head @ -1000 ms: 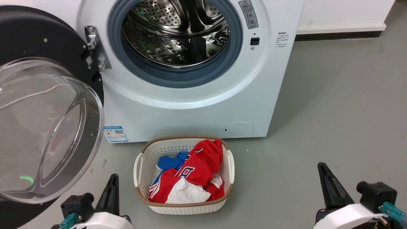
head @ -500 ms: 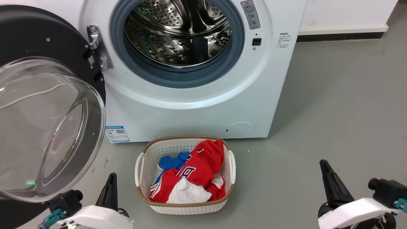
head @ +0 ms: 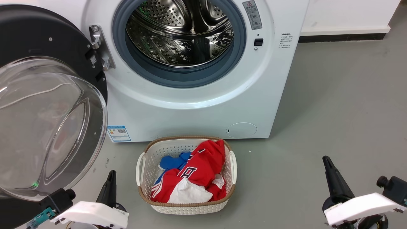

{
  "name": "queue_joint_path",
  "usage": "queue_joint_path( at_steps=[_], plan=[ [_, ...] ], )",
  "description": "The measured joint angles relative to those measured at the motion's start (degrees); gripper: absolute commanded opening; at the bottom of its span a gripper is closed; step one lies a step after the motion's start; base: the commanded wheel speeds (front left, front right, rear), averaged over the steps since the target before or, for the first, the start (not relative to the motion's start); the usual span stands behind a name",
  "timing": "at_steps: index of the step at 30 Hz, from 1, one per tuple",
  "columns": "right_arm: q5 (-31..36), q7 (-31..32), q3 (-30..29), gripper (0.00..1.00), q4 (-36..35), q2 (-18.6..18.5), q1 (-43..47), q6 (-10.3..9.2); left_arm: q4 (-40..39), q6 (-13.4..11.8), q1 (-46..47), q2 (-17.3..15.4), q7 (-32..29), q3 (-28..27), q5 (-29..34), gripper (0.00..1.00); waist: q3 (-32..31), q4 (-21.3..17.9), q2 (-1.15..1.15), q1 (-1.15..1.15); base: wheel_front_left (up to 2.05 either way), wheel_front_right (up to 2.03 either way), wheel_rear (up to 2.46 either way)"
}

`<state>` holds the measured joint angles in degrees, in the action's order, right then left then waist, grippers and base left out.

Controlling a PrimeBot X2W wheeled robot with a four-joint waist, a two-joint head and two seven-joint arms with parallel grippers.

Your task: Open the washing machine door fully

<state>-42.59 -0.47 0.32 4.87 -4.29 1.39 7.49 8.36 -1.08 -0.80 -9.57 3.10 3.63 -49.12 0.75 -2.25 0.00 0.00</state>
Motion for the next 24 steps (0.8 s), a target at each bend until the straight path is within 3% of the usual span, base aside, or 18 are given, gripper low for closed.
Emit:
queue_joint_path(
  at_steps=[24],
  plan=[
    [-18.17,1.37,-1.12,0.0,3.03,-0.34,-2.28,0.0,1.91,2.86,2.26,2.15,-3.04,-3.18,-15.14,0.0,-0.15,0.59,0.0,0.0,0.0,0.0,0.0]
  ],
)
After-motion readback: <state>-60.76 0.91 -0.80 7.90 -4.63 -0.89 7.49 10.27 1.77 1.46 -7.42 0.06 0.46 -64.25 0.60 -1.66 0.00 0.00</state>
